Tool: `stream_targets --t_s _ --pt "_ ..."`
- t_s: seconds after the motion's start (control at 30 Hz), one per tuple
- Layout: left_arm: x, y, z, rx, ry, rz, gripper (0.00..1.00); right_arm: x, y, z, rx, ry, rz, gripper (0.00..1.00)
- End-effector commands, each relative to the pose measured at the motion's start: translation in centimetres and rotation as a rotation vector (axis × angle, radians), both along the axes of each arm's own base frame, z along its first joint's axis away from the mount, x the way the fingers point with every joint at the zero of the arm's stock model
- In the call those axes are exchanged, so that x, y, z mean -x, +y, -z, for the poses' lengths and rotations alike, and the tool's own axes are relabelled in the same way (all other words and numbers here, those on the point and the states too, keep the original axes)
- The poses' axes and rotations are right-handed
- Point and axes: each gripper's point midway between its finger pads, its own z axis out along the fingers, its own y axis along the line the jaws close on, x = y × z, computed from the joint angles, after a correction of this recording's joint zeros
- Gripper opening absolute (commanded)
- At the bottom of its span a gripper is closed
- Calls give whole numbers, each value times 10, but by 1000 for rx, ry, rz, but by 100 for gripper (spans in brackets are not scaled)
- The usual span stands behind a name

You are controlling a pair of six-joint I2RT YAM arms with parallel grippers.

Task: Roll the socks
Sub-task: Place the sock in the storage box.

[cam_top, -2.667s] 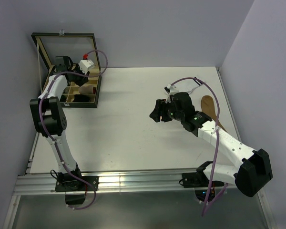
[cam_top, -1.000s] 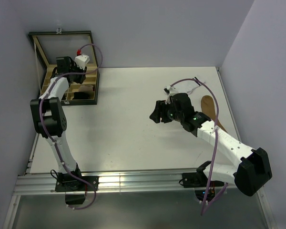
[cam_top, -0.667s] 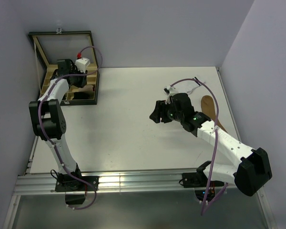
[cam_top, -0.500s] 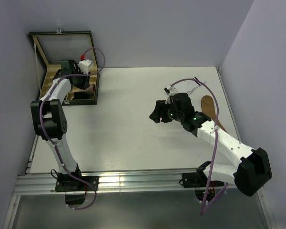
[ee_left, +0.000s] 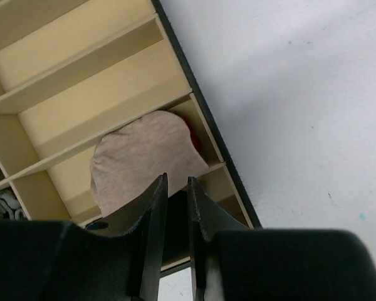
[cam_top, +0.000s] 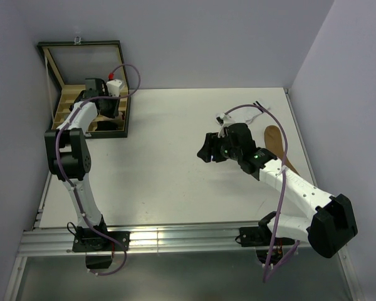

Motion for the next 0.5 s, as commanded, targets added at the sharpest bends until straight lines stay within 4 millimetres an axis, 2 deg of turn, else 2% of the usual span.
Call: stream_targets --t_s 0.0,0.27,0.3,0.47 --pt "-5 10 -9 -9 -22 -84 24 -6 -1 -9 -21 -40 12 64" --pt "-4 22 -8 7 -13 -226 24 -7 0 -7 -23 -33 9 64" --pt "-2 22 -1 6 15 -231 24 -7 0 -8 -22 -34 11 64" --pt "-6 23 0 14 3 -264 24 -6 -2 -5 -20 -31 16 64"
